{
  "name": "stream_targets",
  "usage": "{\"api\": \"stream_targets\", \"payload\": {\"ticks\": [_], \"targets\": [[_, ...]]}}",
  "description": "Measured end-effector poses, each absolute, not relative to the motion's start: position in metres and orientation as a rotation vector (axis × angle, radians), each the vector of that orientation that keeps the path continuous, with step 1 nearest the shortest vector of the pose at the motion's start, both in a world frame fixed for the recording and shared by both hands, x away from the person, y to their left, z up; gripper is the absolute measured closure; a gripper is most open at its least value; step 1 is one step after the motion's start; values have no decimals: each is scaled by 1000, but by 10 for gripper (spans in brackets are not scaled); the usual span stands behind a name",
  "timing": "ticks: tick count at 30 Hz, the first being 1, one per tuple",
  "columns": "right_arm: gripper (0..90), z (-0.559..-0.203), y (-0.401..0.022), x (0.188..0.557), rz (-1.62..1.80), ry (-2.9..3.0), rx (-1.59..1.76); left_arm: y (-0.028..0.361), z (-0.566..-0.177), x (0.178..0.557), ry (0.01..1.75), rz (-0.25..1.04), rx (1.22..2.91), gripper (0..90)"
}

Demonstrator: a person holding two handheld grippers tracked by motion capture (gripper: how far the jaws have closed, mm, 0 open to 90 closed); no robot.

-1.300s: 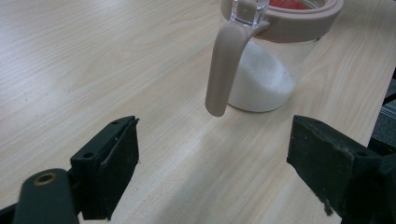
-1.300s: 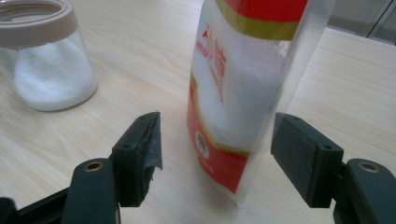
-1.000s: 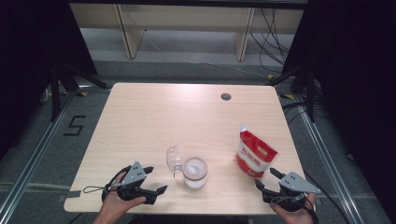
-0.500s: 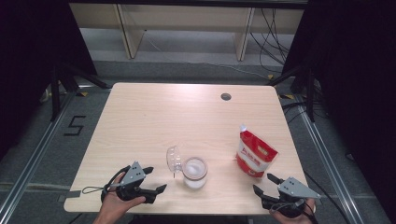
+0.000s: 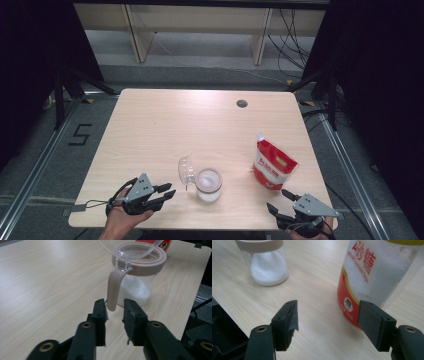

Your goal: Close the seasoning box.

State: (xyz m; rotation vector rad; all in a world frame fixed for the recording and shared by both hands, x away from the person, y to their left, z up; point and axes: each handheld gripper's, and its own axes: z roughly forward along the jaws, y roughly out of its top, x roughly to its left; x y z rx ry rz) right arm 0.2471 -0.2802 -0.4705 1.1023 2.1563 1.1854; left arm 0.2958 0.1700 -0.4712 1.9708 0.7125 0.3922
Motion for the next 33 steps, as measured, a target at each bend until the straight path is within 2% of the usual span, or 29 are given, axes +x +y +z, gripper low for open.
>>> {"api": "stream_targets", "payload": {"ticks": [3,6,8,33], "targets": [[339,-472,-282,252,1179,2161,1004,172,-467,298,702,382,1966,845],[340,-473,-282,254,1171,2155,982,169,-463,296,727,377,1939,892],[339,-473,-281,253,1172,2153,1000,168,-460,298,681,406,1956,893],[340,-475,-280,254,1161,2194,992,145,-438,301,632,426,1918,894]]}}
